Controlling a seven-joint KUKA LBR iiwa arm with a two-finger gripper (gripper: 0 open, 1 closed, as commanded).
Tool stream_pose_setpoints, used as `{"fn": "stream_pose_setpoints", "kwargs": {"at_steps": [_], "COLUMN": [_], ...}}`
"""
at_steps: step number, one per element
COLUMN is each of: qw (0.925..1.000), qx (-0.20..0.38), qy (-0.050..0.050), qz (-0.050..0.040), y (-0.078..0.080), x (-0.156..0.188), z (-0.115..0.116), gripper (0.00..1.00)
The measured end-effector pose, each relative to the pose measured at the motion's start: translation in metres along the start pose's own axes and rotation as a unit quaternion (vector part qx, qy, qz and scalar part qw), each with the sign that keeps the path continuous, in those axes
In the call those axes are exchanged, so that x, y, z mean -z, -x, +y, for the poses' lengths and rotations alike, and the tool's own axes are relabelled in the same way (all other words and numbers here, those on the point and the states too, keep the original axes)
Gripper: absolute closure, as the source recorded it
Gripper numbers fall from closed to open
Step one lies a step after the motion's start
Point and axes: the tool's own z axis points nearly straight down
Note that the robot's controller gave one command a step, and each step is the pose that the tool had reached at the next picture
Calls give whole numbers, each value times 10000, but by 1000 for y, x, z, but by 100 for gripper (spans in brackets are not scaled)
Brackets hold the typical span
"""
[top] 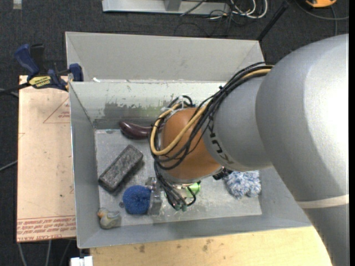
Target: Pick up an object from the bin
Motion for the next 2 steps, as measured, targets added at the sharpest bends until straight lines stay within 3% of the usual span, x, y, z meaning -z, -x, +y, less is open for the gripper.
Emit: {"fn": "stream_pose_setpoints", "kwargs": {"at_steps": [1, 2], "qw": [10000, 9998], "qx": [0, -171], "qy": [1, 9], "qz": [0, -41], "y": [0, 11], "x": [0, 164], "z": [0, -5], "gripper": [100, 100]}}
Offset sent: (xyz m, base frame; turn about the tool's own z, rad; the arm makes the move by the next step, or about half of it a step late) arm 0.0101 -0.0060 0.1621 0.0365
